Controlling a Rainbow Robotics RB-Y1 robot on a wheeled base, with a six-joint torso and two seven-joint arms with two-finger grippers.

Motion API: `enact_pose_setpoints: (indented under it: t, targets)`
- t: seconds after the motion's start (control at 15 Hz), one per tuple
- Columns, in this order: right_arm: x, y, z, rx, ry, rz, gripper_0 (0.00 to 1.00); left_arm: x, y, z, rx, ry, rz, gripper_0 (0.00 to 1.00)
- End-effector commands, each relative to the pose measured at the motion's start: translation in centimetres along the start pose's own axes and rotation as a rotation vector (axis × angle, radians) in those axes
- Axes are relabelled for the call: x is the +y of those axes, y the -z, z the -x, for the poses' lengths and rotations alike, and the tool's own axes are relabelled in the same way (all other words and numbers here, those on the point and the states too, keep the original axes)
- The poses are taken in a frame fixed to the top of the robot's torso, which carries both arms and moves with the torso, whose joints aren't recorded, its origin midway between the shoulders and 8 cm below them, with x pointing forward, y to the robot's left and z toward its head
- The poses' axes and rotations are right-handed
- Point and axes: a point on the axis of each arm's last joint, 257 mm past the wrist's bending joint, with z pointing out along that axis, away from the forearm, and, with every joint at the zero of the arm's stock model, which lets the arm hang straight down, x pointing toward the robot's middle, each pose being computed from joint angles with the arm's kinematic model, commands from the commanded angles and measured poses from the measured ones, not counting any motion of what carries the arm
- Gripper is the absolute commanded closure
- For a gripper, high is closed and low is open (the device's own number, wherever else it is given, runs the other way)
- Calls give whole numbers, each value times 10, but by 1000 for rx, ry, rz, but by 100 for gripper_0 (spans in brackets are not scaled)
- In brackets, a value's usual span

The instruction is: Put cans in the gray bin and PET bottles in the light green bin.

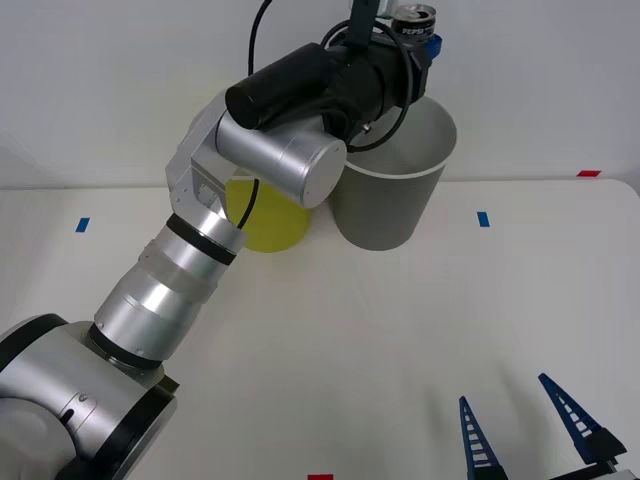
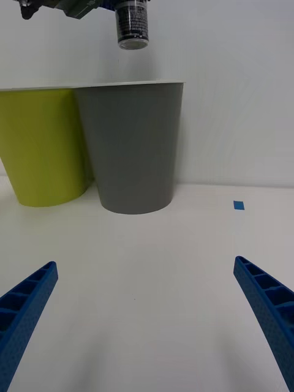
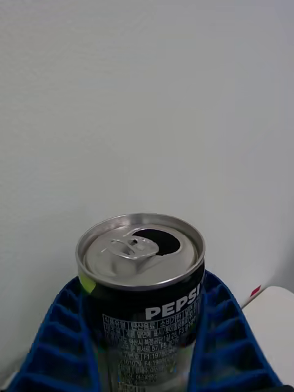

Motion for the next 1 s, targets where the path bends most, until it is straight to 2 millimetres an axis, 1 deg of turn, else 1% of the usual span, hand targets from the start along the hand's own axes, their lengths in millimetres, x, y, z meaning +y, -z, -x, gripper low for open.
enact_pose_setpoints:
  t: [0.07,0.13,0.2,0.33,0.4,0.53,0.67,0.8,1.0]
  targets:
    - [0,0,0,0,0,0,0,1,0,0,0,3,1,28]
    - [0,0,0,0,0,0,0,1,0,0,1,12,0,17]
    - [0,0,0,0,0,0,0,3,1,0,1,13,2,0]
    - [0,0,0,0,0,0,0,14,6,-1,7,-14,9,0]
    - [0,0,0,0,0,0,0,17,10,2,5,-16,1,0]
    - [0,0,0,0,0,0,0,15,38,1,-15,41,-33,0]
    - [0,0,0,0,0,0,0,17,83,-16,-35,49,-23,0]
    - [0,0,0,0,0,0,0,16,118,-28,-44,55,-11,0]
    - [0,0,0,0,0,0,0,18,172,-53,-19,49,14,0]
